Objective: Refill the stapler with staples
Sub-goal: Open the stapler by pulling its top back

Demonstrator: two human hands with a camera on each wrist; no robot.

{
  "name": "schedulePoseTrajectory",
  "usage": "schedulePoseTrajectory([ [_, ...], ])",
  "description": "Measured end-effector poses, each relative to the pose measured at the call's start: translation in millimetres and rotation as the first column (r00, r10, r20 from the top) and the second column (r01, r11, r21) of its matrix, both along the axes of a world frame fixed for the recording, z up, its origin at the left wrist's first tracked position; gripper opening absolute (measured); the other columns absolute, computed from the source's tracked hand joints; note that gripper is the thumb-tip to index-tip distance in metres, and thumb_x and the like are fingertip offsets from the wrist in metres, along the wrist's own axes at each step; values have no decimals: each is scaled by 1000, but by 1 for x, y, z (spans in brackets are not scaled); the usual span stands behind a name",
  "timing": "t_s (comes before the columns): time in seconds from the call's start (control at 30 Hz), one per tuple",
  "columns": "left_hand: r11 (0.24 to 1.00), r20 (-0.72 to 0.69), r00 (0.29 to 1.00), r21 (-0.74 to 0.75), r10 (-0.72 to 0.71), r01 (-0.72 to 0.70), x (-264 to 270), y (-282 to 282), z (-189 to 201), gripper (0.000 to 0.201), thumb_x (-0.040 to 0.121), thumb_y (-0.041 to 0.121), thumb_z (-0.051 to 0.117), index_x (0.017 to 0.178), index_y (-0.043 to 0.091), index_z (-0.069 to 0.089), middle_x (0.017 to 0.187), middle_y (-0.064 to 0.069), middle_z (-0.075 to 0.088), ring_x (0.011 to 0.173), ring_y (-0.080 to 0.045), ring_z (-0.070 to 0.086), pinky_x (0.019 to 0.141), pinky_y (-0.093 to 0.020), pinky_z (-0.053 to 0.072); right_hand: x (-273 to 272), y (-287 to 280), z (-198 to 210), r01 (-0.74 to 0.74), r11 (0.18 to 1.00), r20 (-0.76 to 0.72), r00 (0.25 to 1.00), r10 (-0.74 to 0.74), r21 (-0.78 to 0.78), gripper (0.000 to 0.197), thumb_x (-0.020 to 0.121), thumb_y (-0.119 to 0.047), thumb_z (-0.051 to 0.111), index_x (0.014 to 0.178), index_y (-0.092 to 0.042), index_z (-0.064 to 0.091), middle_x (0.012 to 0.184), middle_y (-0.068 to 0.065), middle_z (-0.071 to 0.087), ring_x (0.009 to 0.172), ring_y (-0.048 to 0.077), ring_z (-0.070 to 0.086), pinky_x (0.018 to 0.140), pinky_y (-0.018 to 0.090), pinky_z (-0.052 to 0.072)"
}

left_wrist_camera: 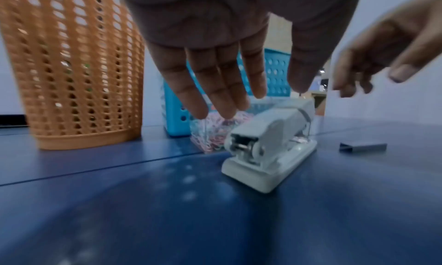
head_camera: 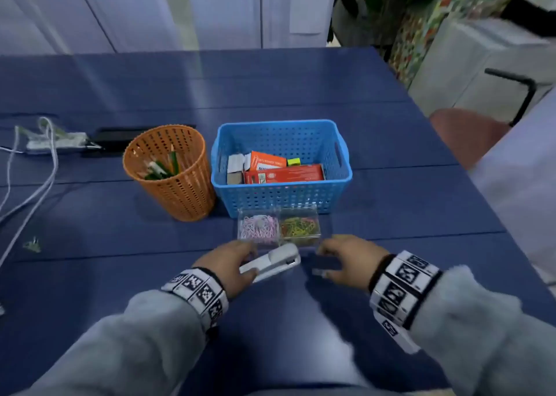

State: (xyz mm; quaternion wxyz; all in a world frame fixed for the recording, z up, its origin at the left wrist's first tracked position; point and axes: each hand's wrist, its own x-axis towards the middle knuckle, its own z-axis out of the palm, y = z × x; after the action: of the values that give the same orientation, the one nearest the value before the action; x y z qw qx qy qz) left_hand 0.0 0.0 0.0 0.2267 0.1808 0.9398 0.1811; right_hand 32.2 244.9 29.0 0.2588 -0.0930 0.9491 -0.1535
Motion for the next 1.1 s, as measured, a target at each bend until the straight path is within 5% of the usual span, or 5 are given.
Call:
schedulePoseTrajectory([
  [0.23,973,31,987,-165,-157,160,-17,31,-22,53,82,37,60,131,25,42,134,-6,52,124,-27,47,103,-39,43,-26,-29,-28,53,998,-13,998,-54,-40,43,78,-27,63,120,-23,52,122,5,63,110,27,57,91,37,49],
  [0.67,987,46,988,-61,-148,151,-13,33,-19,31,82,31,62,111,24,57,115,-5,65,108,-28,58,88,-38,48,-26,-47,-49,73,996,32,997,-71,-56,32,74,-22,71,102,-10,60,110,13,64,103,32,58,85,36,46],
  [0.77,996,35,998,65,-58,55,-10,29,-9,33,78,25,65,110,23,57,111,-4,65,103,-27,60,87,-35,50,-26,-45,-52,85,994,18,996,-84,-63,39,73,-25,74,106,-10,60,111,13,62,102,30,56,86,34,46],
  [0.9,971,10,995,216,99,-99,-12,2,12,24,69,18,71,84,29,56,87,1,61,84,-22,59,74,-28,45,-25,-43,-54,72,996,17,997,-71,-52,44,74,-28,73,112,-12,59,117,10,59,105,27,55,89,34,46],
  [1.1,896,111,965,360,238,-262,-11,-50,11,24,49,34,67,70,31,56,64,13,65,61,-3,55,62,-16,47,-24,-43,-55,72,997,3,997,-72,-42,39,74,-26,73,109,-14,60,117,8,59,105,24,54,87,31,45],
])
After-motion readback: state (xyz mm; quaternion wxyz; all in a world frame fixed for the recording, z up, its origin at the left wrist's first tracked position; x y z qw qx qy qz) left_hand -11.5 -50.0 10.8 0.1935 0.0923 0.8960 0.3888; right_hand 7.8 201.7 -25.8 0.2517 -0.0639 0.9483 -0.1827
